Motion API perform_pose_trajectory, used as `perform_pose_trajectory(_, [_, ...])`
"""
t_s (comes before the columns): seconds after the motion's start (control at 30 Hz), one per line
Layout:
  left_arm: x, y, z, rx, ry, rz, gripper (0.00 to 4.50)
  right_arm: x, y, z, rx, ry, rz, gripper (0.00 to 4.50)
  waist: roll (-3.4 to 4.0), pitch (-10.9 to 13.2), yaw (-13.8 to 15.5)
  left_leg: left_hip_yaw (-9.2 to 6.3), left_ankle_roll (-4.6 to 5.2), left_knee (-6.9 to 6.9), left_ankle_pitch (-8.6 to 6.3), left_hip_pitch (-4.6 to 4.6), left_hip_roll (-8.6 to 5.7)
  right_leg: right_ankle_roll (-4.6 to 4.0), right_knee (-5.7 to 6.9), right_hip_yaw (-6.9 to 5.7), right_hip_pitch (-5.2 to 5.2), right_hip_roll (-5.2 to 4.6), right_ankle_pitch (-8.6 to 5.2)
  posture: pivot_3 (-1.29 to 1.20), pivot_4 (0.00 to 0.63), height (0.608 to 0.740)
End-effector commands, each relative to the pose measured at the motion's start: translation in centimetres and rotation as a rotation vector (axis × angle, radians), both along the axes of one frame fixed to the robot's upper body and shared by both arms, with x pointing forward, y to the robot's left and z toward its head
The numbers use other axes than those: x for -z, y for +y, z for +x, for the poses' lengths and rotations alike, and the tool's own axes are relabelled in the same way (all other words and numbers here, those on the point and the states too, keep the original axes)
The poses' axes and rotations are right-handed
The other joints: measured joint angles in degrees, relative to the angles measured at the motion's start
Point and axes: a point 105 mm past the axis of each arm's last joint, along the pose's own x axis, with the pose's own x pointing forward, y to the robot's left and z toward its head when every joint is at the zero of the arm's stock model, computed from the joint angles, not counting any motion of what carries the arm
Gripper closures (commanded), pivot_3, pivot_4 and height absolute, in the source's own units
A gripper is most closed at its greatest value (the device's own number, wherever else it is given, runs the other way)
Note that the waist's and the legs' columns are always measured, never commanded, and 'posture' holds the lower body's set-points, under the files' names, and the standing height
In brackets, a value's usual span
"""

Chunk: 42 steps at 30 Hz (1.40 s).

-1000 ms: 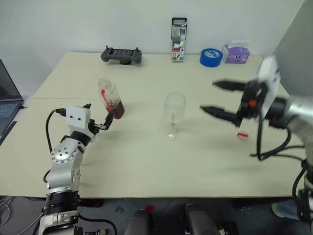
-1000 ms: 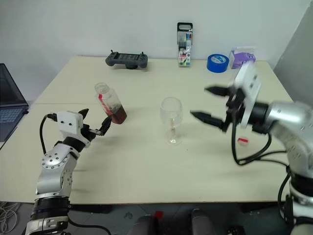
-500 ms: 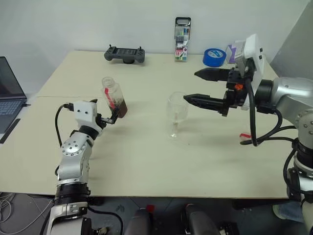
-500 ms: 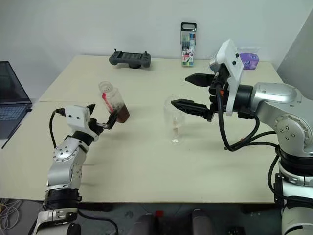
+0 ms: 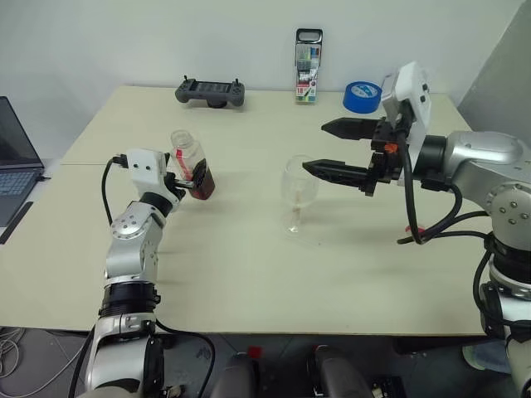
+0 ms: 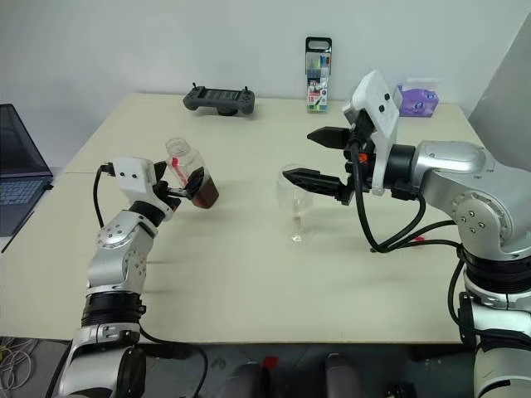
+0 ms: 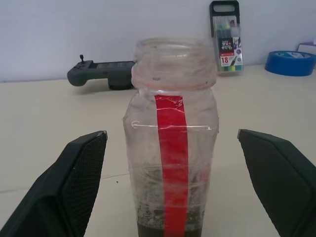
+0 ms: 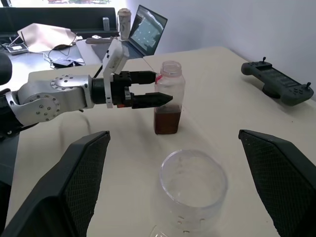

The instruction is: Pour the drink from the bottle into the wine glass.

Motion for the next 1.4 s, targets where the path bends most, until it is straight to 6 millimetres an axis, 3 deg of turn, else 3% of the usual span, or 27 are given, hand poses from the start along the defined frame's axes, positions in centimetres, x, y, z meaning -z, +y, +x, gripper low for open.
perform_pose_trajectory(0.03, [-2.1,-0.4,0.8,0.024,-0.073,0.027,0.0,-1.0,-0.2,-0.3,0.012,-0.064,0.008,0.05,0.0,0.0,0.0,0.0,0.0,0.0,0.0,-0.01,0.0,0.0,0.0,-0.02,-0.01,0.0,0.0,0.0,0.15,0.74])
perform_pose_trajectory(0.57, [-2.7,-1.4,2.5,0.044,-0.075,0.029,0.0,0.1,-0.2,0.0,0.054,-0.047,-0.003,0.05,0.0,0.0,-0.1,-0.01,0.0,0.02,0.0,-0.03,0.0,0.0,0.02,0.0,-0.04,-0.01,0.0,0.0,0.15,0.74])
perform_pose_trajectory(0.7, [-3.0,-1.0,2.5,0.029,-0.094,0.042,0.81,0.4,-0.3,0.4,0.078,-0.048,-0.021,0.0,0.0,0.0,-0.1,-0.01,0.0,0.02,0.0,-0.03,0.0,0.0,0.01,0.0,-0.04,-0.01,0.0,0.0,0.15,0.74])
perform_pose_trajectory(0.83, [-3.0,-0.7,2.5,0.02,-0.094,0.046,2.14,0.7,-0.5,0.6,0.094,-0.052,-0.024,0.0,0.0,0.0,-0.1,-0.01,0.0,0.02,0.0,-0.03,0.0,0.01,0.01,-0.01,-0.04,0.0,0.0,0.0,0.15,0.74])
perform_pose_trajectory(0.9, [-3.6,-0.9,2.5,0.036,-0.11,0.031,2.39,0.6,-1.4,1.2,0.165,-0.129,-0.009,0.0,-0.01,0.0,-0.1,-0.02,0.0,0.02,0.0,-0.04,0.0,0.0,0.0,-0.01,-0.04,-0.01,0.0,0.0,0.15,0.74])
perform_pose_trajectory(1.0, [-4.8,-1.4,2.6,0.059,-0.135,0.022,2.39,0.8,-2.7,1.7,0.24,-0.218,0.019,0.0,-0.04,0.0,-0.1,-0.05,0.0,0.05,0.0,-0.11,-0.02,0.01,0.0,0.0,-0.06,-0.01,0.0,0.0,0.15,0.74])
perform_pose_trajectory(1.1, [-7.7,-3.8,2.7,0.141,-0.203,0.085,2.39,2.0,-5.8,1.0,0.334,-0.16,0.084,0.0,-0.1,0.0,0.6,-0.12,-0.01,0.29,0.0,-0.44,-0.02,0.01,-0.01,-0.18,-0.12,0.0,0.0,0.0,0.15,0.74])
perform_pose_trajectory(1.2, [-9.9,-7.0,2.4,0.228,-0.287,0.26,2.4,3.1,-8.4,-0.3,0.432,-0.173,0.13,0.0,-0.11,0.0,1.3,-0.19,-0.03,0.61,0.02,-0.99,-0.15,0.08,0.13,-0.46,-0.55,-0.01,0.07,0.0,0.15,0.74])
perform_pose_trajectory(1.4, [-9.8,-10.4,2.1,0.291,-0.395,0.487,2.4,5.0,-6.6,-4.9,0.352,-0.088,0.29,0.0,-0.09,0.0,1.1,-0.09,-0.01,0.57,0.01,-0.84,-0.28,0.09,0.16,-0.18,-0.5,-0.01,0.07,0.0,0.15,0.74])
